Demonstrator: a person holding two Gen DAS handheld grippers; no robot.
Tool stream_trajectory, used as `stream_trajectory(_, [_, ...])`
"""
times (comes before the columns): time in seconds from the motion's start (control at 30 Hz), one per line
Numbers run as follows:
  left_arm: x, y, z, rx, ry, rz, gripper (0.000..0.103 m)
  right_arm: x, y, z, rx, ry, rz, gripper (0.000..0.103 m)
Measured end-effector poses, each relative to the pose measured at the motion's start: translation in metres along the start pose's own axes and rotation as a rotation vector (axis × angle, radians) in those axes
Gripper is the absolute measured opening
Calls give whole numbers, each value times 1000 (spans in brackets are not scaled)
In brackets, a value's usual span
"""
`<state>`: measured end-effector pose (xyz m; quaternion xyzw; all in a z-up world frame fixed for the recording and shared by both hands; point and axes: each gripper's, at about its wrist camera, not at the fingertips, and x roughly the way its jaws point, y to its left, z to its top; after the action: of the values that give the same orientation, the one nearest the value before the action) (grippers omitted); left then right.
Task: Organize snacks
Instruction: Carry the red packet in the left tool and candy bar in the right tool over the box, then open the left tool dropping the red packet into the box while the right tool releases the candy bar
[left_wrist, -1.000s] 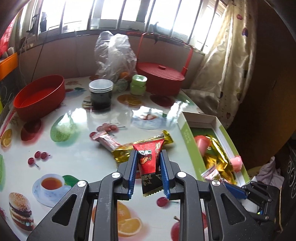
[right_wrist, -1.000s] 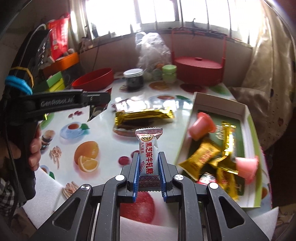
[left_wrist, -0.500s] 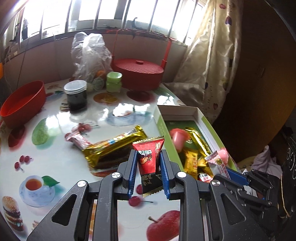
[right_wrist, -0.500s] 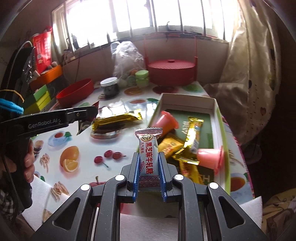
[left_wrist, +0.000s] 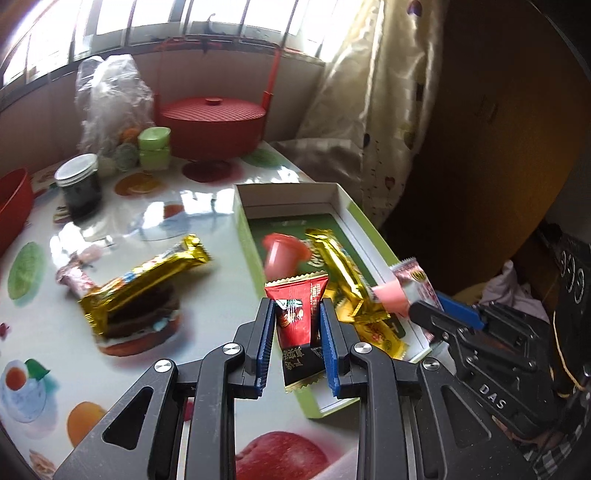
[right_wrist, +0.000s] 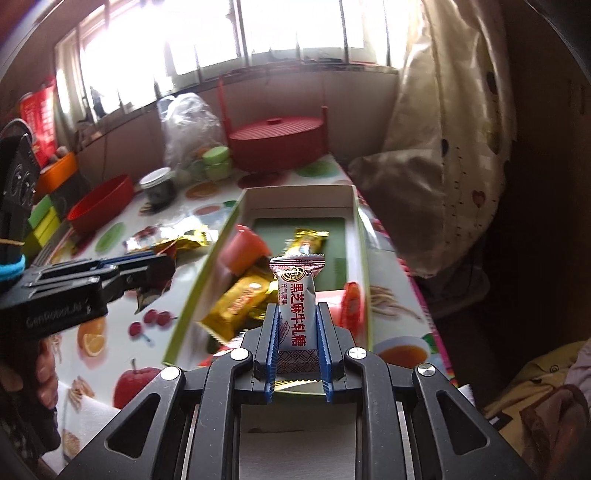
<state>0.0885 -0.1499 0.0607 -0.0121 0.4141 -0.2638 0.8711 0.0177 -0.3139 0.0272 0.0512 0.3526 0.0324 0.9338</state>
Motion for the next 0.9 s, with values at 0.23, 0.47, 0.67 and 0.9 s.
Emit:
stream_trajectory(0.23, [20, -13, -3, 27, 42, -18, 25, 12, -10, 5, 4, 18, -41, 18])
stream_trajectory(0.47, [32, -17, -8, 39, 75, -13, 25, 21, -14, 14, 5, 15, -49, 18])
stream_trajectory(0.67, [39, -17, -11, 35, 93, -9, 25, 27, -12, 19, -12, 16, -49, 18])
stream_trajectory(0.9, [40, -18, -14, 39, 94, -11, 25, 29, -12, 22, -14, 15, -49, 18])
